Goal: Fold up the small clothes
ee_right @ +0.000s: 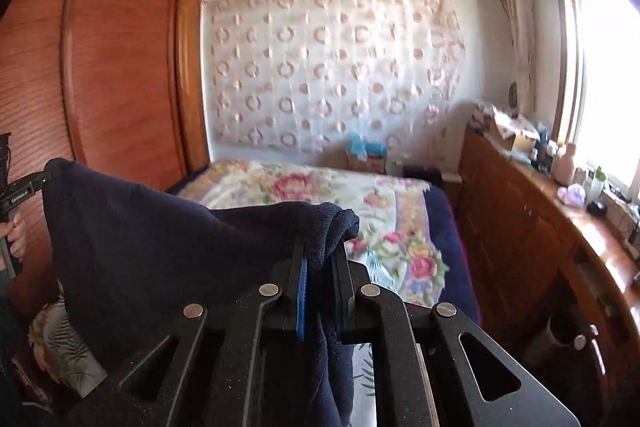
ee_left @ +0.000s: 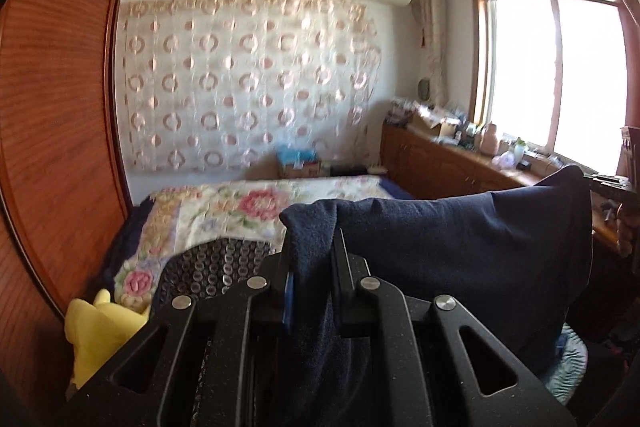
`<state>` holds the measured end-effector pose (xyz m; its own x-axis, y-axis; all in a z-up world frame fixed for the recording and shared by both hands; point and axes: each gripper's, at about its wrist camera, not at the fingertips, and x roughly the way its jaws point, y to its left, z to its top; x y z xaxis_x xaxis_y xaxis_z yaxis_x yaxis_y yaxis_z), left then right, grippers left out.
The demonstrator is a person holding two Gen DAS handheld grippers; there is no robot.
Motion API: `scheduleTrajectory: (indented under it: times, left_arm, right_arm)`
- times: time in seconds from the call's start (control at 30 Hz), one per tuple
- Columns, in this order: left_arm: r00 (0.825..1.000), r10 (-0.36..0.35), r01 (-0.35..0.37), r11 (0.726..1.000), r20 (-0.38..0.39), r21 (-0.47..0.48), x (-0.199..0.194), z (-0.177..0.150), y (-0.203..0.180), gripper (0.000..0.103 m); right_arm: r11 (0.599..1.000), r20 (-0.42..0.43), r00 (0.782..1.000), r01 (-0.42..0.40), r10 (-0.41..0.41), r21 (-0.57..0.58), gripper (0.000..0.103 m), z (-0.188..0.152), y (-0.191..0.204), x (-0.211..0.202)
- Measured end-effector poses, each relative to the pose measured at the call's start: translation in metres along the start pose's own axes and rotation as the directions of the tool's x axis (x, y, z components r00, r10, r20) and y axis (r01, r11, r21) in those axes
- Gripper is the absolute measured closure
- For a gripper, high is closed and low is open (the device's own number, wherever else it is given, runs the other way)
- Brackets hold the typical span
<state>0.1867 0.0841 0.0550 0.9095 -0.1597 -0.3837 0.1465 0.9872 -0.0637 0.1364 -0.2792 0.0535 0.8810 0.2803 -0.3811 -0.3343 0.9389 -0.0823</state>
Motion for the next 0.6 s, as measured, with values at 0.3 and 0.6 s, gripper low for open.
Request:
scheduleTrajectory:
  times: [0.3, 0.6]
  left_arm:
    - [0.989, 0.072, -0.062, 0.995, -0.133, 0.077, 0.091, -0.020, -0.007, 0.088]
    - [0.979, 0.092, -0.069, 0.989, -0.180, 0.128, 0.112, -0.016, -0.010, 0.073]
  right_arm:
    - [0.998, -0.169, 0.984, 0.059, -0.054, 0.025, 0.093, 0.009, 0.015, 0.131]
    - [0.990, -0.214, 0.974, 0.100, -0.077, 0.096, 0.093, 0.025, 0.009, 0.156]
